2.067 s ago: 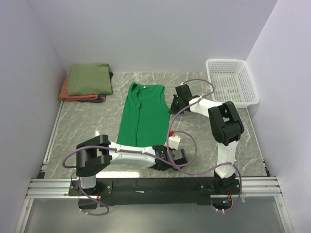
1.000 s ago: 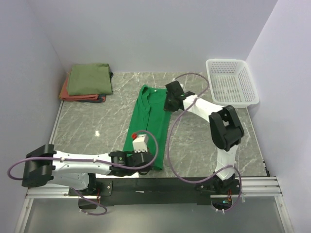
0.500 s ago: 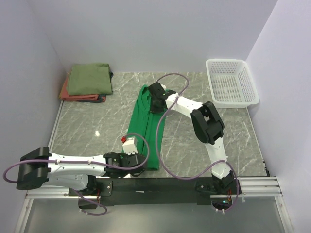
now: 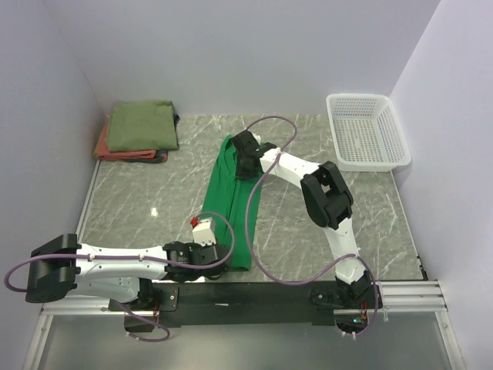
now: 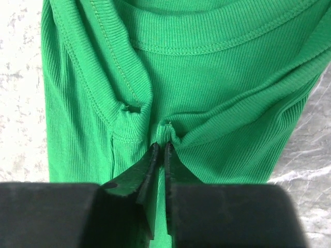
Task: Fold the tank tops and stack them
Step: Fold the tank top
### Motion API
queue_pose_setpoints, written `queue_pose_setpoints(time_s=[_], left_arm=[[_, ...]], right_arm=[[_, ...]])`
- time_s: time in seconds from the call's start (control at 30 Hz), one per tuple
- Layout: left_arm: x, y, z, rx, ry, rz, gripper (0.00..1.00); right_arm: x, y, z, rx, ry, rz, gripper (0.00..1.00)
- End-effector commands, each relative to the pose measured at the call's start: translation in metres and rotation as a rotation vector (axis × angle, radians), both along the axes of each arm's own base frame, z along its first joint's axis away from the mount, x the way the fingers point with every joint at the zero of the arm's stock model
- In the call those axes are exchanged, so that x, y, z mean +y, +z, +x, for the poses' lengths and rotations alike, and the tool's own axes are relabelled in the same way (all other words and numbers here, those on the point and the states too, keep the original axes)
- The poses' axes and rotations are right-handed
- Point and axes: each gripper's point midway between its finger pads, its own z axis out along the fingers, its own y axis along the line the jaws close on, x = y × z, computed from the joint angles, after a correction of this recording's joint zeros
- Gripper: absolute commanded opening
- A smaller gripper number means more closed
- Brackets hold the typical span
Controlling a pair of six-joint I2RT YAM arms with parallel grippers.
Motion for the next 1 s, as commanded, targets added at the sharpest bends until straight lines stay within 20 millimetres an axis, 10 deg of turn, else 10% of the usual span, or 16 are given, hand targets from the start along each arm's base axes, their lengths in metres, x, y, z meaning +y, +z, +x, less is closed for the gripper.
queue_pose_setpoints(time_s=[0.0, 0.57, 0.97], left_arm=[[0.002, 0.000, -0.005, 0.022, -0.016, 0.009, 0.01], [0.002, 0.038, 0.006, -0.034, -0.025, 0.017, 0.36], [-0.029, 0.081, 0.047, -0.111, -0.089, -0.097, 0.24]], right_arm=[[0.011, 0.018, 0.012, -0.072, 0.004, 0.033, 0.13], [0.014, 0.066, 0.019, -0.153, 0.043, 0.098, 0.47], [-0.078, 0.093, 0.050, -0.189, -0.149, 0.108, 0.30]])
